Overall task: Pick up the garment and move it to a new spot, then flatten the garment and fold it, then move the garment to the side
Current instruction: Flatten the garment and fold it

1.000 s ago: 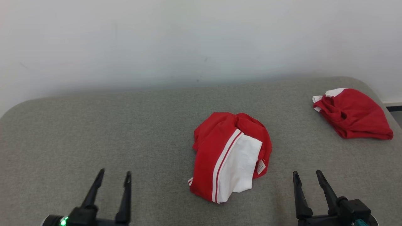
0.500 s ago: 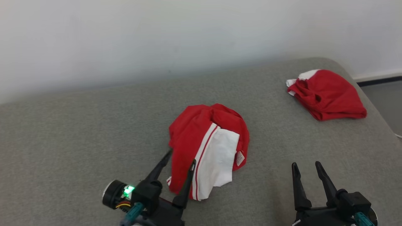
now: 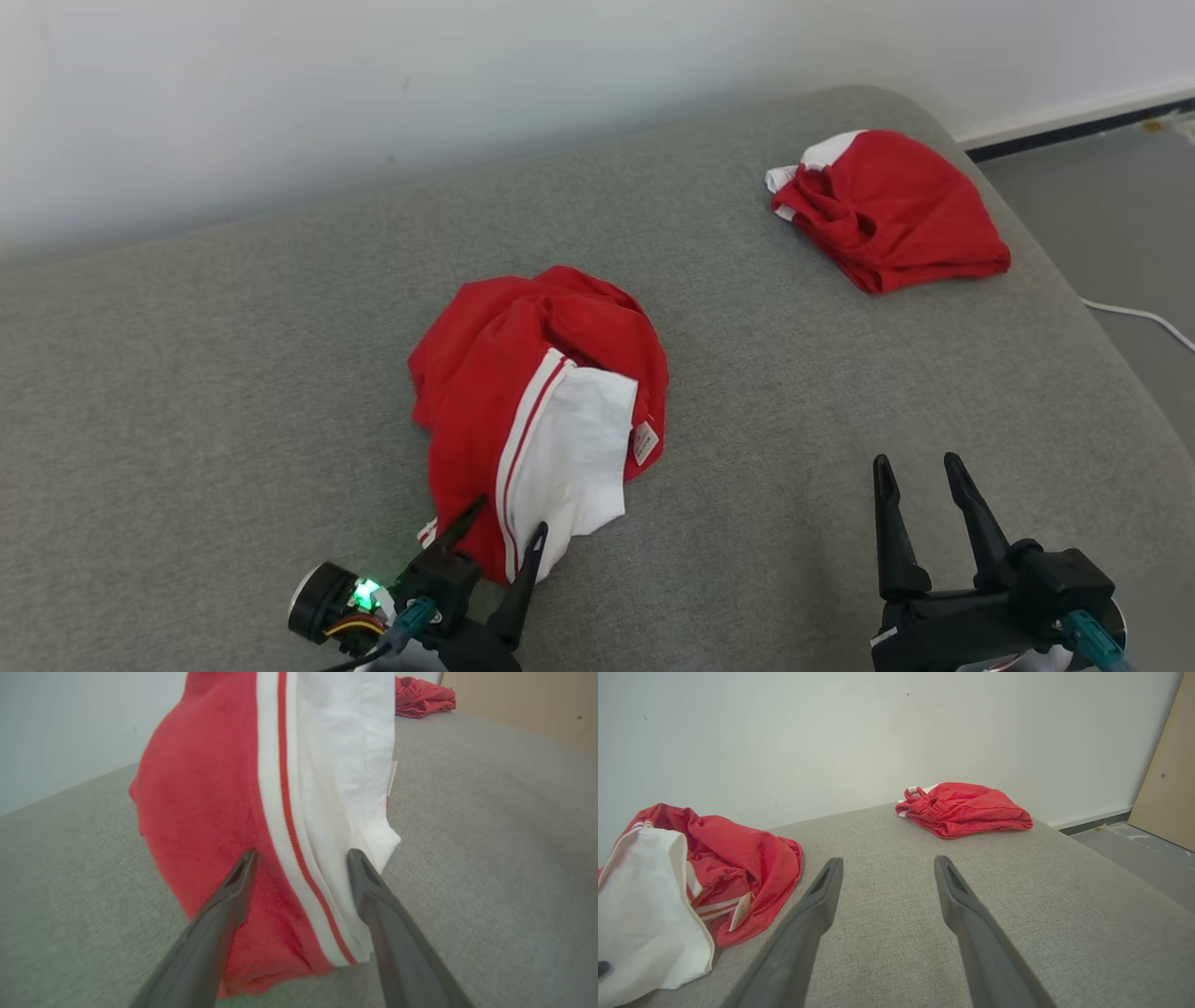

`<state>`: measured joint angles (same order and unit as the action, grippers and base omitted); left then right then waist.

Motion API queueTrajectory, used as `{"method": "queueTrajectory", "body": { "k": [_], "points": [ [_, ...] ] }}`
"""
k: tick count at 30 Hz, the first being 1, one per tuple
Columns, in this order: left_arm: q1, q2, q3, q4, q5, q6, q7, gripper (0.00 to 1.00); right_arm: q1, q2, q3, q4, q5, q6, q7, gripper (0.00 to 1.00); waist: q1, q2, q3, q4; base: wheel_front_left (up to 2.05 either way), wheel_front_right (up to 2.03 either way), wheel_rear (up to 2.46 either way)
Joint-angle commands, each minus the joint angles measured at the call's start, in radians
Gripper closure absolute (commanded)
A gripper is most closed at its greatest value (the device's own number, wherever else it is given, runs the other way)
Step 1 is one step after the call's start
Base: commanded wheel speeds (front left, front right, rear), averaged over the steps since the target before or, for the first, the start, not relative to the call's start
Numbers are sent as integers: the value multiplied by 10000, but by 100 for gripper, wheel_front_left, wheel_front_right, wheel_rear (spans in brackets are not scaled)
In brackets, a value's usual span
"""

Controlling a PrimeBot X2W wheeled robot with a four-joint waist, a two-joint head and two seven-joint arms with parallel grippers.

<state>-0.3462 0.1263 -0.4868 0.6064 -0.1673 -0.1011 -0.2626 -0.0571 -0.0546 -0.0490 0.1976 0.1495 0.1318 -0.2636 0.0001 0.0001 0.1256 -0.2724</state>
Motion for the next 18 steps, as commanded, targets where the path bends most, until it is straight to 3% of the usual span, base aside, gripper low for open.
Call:
{"method": "queueTrajectory", "body": {
  "k": [1,2,3,6,11,18],
  "points": [
    [-169,-36,34,242,4,59,-31,9,-38,46,-6,-31,50,-26,-13,0,-1,-1,180,-192,0,0,0],
    [-251,-51,59,433,4,90,-31,51,-54,46,-13,-32,32,-27,-11,0,-1,-1,181,-202,0,0,0],
    [-302,-79,63,609,-13,81,-31,98,-70,48,-19,-34,13,-26,-11,0,-1,-1,174,-209,0,0,0],
    [-486,-252,126,821,-230,-14,-31,100,-79,55,-53,-80,-49,-27,-13,0,-1,-1,89,-172,0,0,0],
    [-303,-403,323,-142,-477,-84,-31,100,186,56,-191,-84,-78,-26,-11,0,-1,-1,-174,158,0,0,0],
    [638,182,708,-2251,-414,-8,-31,100,480,54,-250,-28,43,-26,-11,0,-1,-1,-613,1176,0,0,0]
  ]
}}
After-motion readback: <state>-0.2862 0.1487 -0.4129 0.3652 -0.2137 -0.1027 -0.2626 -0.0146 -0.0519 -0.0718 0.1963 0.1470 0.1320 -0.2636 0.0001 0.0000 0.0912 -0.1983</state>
